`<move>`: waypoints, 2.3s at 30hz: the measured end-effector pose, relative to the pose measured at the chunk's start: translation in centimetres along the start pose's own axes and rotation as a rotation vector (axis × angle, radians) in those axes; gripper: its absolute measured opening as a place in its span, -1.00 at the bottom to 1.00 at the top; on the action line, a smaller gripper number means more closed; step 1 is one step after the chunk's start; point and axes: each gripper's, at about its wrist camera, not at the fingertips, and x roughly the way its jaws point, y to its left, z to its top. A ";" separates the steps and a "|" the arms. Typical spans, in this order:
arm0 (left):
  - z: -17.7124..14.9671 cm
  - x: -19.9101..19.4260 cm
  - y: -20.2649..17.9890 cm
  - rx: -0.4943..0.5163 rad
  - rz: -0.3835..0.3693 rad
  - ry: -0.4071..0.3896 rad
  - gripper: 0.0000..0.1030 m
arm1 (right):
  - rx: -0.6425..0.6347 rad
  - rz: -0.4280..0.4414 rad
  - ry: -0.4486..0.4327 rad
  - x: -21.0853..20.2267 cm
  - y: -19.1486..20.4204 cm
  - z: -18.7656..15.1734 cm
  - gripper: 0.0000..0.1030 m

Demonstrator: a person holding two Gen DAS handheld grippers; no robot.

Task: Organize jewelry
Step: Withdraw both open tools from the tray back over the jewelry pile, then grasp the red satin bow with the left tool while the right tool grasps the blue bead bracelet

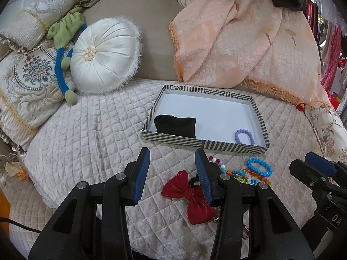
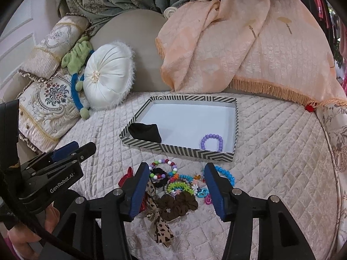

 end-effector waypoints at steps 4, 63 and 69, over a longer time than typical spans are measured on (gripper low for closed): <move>0.1 0.5 0.6 -0.026 -0.019 0.026 -0.17 | 0.007 -0.007 0.019 0.4 -0.6 -0.1 0.01; -4.9 13.9 3.3 -0.447 -0.295 0.501 -0.56 | -0.036 -0.089 0.192 12.9 -11.0 -2.0 -0.81; -3.3 11.4 4.3 -0.430 -0.313 0.424 -0.65 | -0.064 -0.077 0.125 9.8 -9.3 -0.8 -0.81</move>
